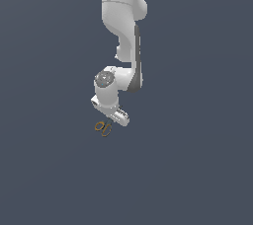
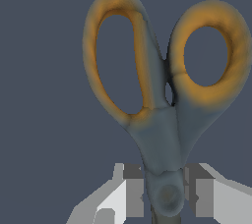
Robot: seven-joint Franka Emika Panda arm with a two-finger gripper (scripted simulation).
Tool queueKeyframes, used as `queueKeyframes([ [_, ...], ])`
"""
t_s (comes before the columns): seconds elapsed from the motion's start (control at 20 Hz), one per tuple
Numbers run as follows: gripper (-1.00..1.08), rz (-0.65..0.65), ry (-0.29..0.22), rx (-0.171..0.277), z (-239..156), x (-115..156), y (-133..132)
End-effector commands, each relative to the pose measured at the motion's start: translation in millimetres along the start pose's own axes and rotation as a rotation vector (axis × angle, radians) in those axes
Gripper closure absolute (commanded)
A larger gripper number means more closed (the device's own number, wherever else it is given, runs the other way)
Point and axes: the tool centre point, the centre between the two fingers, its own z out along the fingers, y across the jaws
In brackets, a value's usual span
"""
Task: Pick up the object and move it to a goal position.
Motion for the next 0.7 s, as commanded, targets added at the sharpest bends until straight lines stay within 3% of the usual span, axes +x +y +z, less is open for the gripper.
queueKeyframes([
  [0.0,1.08,-0.001,0.001,0.001,-5.9,1.8,-4.4],
  [0.65,1.08,-0.002,0.001,0.000,-62.1,18.7,-48.2],
])
